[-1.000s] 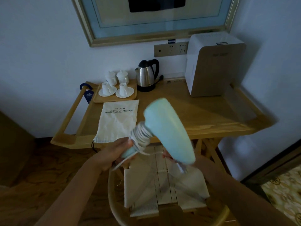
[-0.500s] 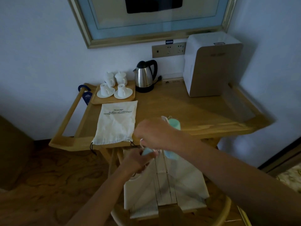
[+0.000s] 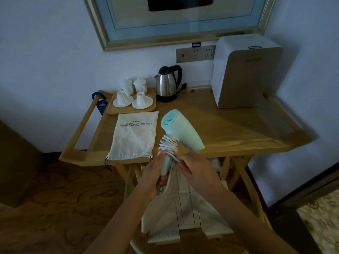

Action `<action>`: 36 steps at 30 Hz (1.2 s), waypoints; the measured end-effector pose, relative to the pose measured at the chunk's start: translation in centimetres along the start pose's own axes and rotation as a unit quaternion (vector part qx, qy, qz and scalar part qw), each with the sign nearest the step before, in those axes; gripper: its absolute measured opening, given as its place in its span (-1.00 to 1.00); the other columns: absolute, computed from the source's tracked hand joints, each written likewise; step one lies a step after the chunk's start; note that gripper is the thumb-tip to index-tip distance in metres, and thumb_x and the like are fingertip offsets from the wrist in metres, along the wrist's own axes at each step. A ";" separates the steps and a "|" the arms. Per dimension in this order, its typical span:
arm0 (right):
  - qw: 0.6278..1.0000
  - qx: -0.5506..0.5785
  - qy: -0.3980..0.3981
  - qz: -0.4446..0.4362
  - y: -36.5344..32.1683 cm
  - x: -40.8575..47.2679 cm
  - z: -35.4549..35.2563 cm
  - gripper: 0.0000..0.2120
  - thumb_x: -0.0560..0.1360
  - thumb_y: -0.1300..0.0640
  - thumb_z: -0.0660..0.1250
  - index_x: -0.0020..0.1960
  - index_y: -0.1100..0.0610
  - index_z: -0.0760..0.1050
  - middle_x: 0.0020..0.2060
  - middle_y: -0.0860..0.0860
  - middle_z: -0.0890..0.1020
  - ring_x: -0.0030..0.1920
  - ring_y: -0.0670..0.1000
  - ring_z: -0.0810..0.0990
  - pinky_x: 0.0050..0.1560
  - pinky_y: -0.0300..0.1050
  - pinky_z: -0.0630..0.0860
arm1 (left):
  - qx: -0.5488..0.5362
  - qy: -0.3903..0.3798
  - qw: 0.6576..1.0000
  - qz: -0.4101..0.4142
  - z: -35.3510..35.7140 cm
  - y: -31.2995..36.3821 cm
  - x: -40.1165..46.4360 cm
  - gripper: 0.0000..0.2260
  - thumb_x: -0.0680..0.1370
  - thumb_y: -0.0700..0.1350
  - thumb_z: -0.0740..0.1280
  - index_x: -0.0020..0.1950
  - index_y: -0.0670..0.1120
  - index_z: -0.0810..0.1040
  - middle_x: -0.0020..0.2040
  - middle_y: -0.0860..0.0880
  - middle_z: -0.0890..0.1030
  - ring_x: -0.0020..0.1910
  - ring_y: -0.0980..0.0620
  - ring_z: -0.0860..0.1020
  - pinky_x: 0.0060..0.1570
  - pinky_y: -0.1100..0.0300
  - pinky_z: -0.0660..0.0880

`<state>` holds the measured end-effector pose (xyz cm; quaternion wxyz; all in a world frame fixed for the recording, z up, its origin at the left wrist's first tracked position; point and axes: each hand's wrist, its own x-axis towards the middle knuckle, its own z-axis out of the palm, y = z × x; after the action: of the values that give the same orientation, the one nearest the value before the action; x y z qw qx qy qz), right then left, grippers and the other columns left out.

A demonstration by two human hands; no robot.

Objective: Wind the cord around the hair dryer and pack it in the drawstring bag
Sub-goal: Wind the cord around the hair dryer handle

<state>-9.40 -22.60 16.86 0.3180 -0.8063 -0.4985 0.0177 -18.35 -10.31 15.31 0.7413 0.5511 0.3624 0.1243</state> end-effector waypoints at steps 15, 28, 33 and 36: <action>0.847 0.421 -0.290 0.148 -0.5 -1.2 -0.6 -0.94 0.48 0.15 0.34 -0.15 0.07 0.57 -0.41 -0.11 0.56 -0.42 -0.16 0.52 -0.40 -0.33 0.46 | -0.035 0.015 0.999 -0.004 0.8 -1.3 -0.2 -0.58 0.55 0.21 0.13 -0.05 -0.09 0.58 -0.17 -0.20 0.58 -0.20 -0.12 0.54 -0.23 0.12 0.43; 0.920 0.366 -0.082 0.113 -1.0 -2.1 2.2 -0.89 0.46 0.15 0.35 -0.17 0.19 0.52 -0.28 0.02 0.58 -0.17 0.01 0.58 -0.03 -0.04 0.51 | -0.116 0.032 0.993 -0.003 1.4 -1.9 0.0 -0.63 0.59 0.14 0.07 -0.02 -0.09 0.53 -0.37 -0.10 0.64 -0.44 0.11 0.63 -0.53 0.29 0.51; 0.905 0.403 -0.066 0.119 -1.2 -2.0 2.2 -0.92 0.47 0.19 0.34 -0.16 0.21 0.53 -0.31 -0.03 0.58 -0.27 -0.15 0.55 -0.21 -0.32 0.44 | -0.120 0.009 0.993 -0.007 1.2 -1.7 0.0 -0.57 0.55 0.22 0.10 -0.07 -0.09 0.57 -0.42 -0.05 0.61 -0.43 0.07 0.61 -0.48 0.25 0.52; 0.893 0.431 -0.021 0.125 -1.4 -1.6 2.3 -0.95 0.49 0.27 0.31 -0.16 0.23 0.51 -0.32 -0.05 0.56 -0.33 -0.24 0.54 -0.32 -0.41 0.44 | -0.144 -0.006 0.990 -0.002 1.5 -1.6 0.1 -0.59 0.56 0.17 0.09 -0.14 -0.11 0.55 -0.43 -0.03 0.58 -0.45 0.10 0.58 -0.46 0.27 0.52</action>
<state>-12.07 -22.35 15.31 0.6190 -0.6450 -0.3434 0.2879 -17.62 -11.92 13.99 0.8157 0.4382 0.3373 0.1701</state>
